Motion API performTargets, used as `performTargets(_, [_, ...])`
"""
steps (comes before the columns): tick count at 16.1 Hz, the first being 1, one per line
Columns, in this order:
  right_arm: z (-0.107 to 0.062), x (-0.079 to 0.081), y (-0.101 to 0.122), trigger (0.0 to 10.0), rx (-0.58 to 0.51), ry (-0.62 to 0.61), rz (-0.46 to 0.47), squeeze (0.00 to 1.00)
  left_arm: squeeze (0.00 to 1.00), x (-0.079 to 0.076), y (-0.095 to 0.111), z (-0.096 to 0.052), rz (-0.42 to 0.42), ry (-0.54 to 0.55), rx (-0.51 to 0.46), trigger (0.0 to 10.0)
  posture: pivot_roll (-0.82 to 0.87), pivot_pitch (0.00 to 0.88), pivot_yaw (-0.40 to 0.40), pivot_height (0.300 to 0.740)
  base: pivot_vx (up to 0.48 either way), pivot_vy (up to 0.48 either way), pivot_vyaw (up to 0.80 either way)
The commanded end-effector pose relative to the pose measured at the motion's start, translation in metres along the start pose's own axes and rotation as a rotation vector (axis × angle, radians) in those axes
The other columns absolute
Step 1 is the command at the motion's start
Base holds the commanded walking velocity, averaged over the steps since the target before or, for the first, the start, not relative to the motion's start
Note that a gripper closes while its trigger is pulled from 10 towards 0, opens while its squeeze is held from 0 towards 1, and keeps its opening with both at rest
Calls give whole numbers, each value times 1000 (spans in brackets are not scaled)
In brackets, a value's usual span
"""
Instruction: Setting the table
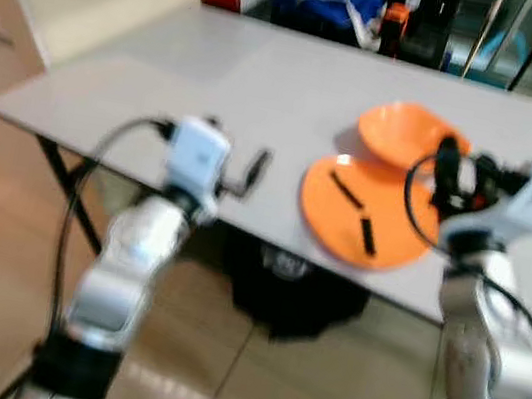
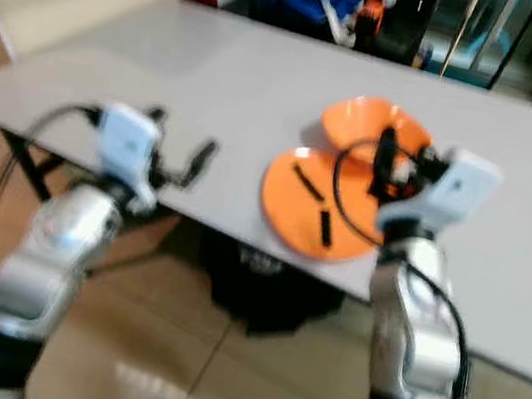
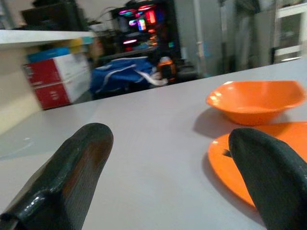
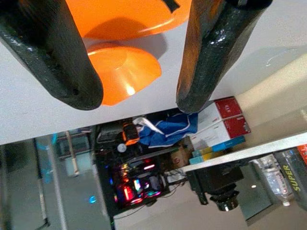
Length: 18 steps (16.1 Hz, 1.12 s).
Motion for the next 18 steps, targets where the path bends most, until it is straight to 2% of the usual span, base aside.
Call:
performTargets(1, [1, 11, -5, 10000, 25, 31, -21, 0, 0, 8, -1, 1, 18, 25, 8, 10000, -35, 0, 42, 740, 0, 480, 0])
performTargets(3, [2, 16, -10, 10000, 42, 40, -26, 0, 0, 9, -3, 2, 3, 26, 16, 10000, -41, 0, 57, 740, 0, 480, 0])
performTargets(5, [2, 21, -14, 10000, 66, 59, -75, 0, 0, 11, -7, 5, -18, 27, 34, 10000, -63, 0, 95, 740, 0, 480, 0])
performTargets(7, [2, 34, -14, 10000, 56, 83, -119, 0, 0, 15, -7, 16, -86, 14, 24, 10000, -103, 0, 136, 740, 0, 480, 0])
performTargets(8, [2, 35, -14, 10000, 55, 85, -123, 0, 0, 15, -6, 17, -88, 8, 18, 10000, -103, 0, 136, 740, 0, 480, 0])
performTargets(11, [-4, 34, -24, 10000, 91, 78, -118, 0, 0, 11, -11, 14, -80, -35, 51, 10000, -71, 0, 149, 740, 0, 480, 0])
performTargets(14, [-2, 27, -34, 10000, 134, 41, -132, 0, 0, 15, -15, 13, -15, -33, 64, 10000, -49, 0, 148, 740, 0, 480, 0])
performTargets(15, [-4, 31, -36, 10000, 147, 69, -139, 0, 0, 16, -15, 13, -14, -25, 65, 10000, -62, 0, 155, 740, 0, 480, 0])
performTargets(18, [-7, 32, -40, 10000, 166, 73, -131, 0, 0, 12, -18, 13, 5, -23, 66, 10000, -78, 0, 140, 740, 0, 480, -800])
Point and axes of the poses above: a point about 5 cm out from each wrist's last joint towards the gripper, its own z axis pointing out of the wrist towards the gripper, its own y axis along the axis of the wrist's last joint, x = y × z, the point moved 1 cm from there along z, pointing out of the wrist towards the gripper, and after that the axes turned 13 degrees about z, right-handed, at the moved point
